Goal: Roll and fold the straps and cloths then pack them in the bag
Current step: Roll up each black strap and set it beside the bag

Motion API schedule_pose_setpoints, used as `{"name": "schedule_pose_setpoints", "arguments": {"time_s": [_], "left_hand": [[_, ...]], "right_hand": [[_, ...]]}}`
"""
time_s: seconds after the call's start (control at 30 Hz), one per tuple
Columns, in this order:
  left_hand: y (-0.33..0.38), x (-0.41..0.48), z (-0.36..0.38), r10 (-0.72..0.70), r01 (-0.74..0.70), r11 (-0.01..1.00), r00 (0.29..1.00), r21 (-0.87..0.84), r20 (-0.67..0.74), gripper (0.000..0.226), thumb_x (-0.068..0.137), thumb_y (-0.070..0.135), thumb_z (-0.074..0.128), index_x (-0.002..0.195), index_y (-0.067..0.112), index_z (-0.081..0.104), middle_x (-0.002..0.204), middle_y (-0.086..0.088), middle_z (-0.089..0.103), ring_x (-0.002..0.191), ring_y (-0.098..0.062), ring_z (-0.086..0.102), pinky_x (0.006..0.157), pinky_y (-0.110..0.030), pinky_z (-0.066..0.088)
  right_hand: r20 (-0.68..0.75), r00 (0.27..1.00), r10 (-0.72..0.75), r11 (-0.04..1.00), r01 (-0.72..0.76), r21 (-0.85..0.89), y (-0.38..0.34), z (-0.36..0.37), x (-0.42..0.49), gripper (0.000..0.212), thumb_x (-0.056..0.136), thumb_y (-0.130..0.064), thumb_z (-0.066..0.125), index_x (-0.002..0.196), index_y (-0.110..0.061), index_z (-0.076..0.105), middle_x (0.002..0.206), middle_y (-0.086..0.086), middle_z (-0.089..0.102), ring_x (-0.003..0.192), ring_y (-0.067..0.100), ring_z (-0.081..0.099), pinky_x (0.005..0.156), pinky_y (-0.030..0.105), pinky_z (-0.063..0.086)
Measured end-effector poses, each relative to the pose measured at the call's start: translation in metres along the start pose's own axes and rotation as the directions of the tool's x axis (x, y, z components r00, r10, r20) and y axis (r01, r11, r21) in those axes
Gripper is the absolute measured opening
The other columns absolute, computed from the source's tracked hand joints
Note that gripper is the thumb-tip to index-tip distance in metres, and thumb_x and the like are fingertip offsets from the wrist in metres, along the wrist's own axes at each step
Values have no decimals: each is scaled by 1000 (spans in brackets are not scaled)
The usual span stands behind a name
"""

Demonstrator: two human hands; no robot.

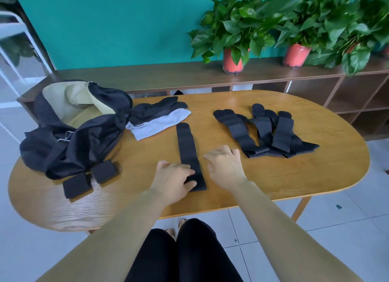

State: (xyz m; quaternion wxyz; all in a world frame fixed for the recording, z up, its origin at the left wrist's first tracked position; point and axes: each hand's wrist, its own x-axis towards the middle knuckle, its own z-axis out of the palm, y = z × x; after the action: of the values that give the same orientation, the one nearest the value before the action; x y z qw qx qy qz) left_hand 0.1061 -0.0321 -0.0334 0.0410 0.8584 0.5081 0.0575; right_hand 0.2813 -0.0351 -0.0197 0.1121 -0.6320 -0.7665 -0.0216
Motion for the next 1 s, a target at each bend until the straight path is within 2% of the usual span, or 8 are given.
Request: {"name": "schedule_pose_setpoints", "arguments": {"time_s": [0.1,0.2,0.3,0.47,0.6,0.77,1.0], "left_hand": [[-4,-3,5,6,-4,1000,997,-27,72,42,93,47,50,133,35,52,148,15,39,134,-2,34,107,-35,7],[-7,-11,8,46,-44,998,998,-39,51,41,90,50,55,129,37,55,144,20,43,130,2,37,106,-33,3],[-8,-17,8,45,-44,997,999,-59,22,40,86,54,58,122,37,58,135,24,50,120,6,44,104,-31,1],[-9,-15,4,48,-46,997,998,-62,31,40,82,58,61,116,37,58,126,25,55,114,7,48,103,-31,0],[-11,-12,2,51,-48,997,998,-66,42,43,79,58,63,117,37,59,123,24,56,111,7,49,103,-32,0],[-11,-9,-2,48,-44,997,997,-59,66,48,79,59,61,122,38,58,128,25,52,116,6,46,104,-33,-3],[-13,-6,-6,62,-57,997,991,-44,118,52,80,63,56,127,40,54,132,23,49,124,3,40,107,-39,-10]], "right_hand": [[-48,993,-105,993,108,57,-5,2,-6,26,88,-15,48,105,-21,67,110,-9,65,121,20,40,88,34,22],[-59,982,-179,975,185,120,-9,10,-12,25,84,-16,52,99,-20,71,102,-8,68,115,20,44,86,34,23],[61,974,-218,974,213,77,-16,20,-14,27,86,-19,48,104,-22,68,105,-11,63,117,19,38,91,37,25],[146,978,-151,988,152,10,-21,26,2,24,86,-24,45,104,-23,61,106,-12,55,118,22,35,92,38,27],[237,966,-102,994,110,-18,-23,25,26,30,89,-30,42,114,-23,56,111,-10,51,119,22,32,92,38,27],[311,950,-29,997,50,-58,-23,26,57,28,90,-29,38,114,-24,53,108,-8,50,119,23,32,94,40,27],[378,924,52,993,-7,-119,-19,30,93,36,92,-25,34,126,-25,45,119,-7,46,114,23,32,92,41,26]]}}
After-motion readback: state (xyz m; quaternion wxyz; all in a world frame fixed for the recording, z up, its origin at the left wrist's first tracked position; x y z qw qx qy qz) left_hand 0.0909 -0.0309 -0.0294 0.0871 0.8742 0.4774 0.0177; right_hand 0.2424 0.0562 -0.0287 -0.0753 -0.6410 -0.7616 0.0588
